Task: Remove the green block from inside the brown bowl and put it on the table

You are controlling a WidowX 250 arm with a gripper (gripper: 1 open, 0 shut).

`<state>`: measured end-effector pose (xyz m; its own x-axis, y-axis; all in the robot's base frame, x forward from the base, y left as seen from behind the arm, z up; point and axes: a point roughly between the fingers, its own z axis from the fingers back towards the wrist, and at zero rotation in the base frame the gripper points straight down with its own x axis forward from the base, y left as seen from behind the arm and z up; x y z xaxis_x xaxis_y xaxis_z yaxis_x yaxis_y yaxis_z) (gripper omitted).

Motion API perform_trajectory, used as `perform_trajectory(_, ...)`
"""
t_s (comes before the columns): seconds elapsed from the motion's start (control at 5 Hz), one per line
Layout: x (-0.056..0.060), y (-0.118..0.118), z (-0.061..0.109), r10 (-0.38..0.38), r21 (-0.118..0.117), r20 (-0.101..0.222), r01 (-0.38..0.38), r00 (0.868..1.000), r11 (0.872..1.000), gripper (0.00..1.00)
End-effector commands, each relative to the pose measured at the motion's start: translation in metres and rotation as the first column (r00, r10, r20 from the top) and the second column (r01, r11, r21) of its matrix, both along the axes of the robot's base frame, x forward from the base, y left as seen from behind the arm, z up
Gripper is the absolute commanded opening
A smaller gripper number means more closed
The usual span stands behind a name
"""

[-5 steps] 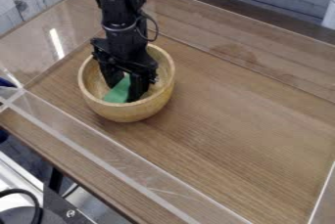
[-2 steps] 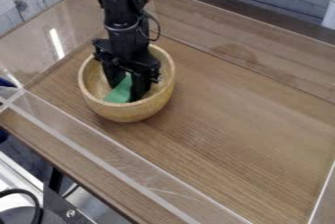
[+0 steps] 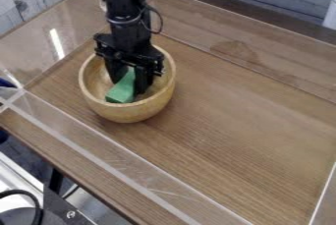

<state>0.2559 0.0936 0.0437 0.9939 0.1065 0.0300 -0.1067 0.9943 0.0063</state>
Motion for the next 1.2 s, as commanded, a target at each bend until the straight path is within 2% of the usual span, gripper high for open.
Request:
perform_trajectory(0.0, 0.009, 0.004, 0.010, 0.007, 0.028, 0.057, -0.009, 0.998, 1.000, 0.00)
perform_trajectory(0.2, 0.007, 0.004, 0.007, 0.011, 0.035, 0.056, -0.013, 0.998, 0.999, 0.00)
perform_trajectory(0.4, 0.004, 0.002, 0.008, 0.016, 0.020, 0.039, -0.017, 0.999, 1.000, 0.00)
perform_trajectory(0.6, 0.000, 0.001, 0.011, 0.020, 0.003, 0.022, -0.020, 1.000, 1.000, 0.00)
perform_trajectory(1.0, -0.006, -0.001, 0.014, 0.024, -0.055, 0.008, -0.024, 1.000, 0.998, 0.00)
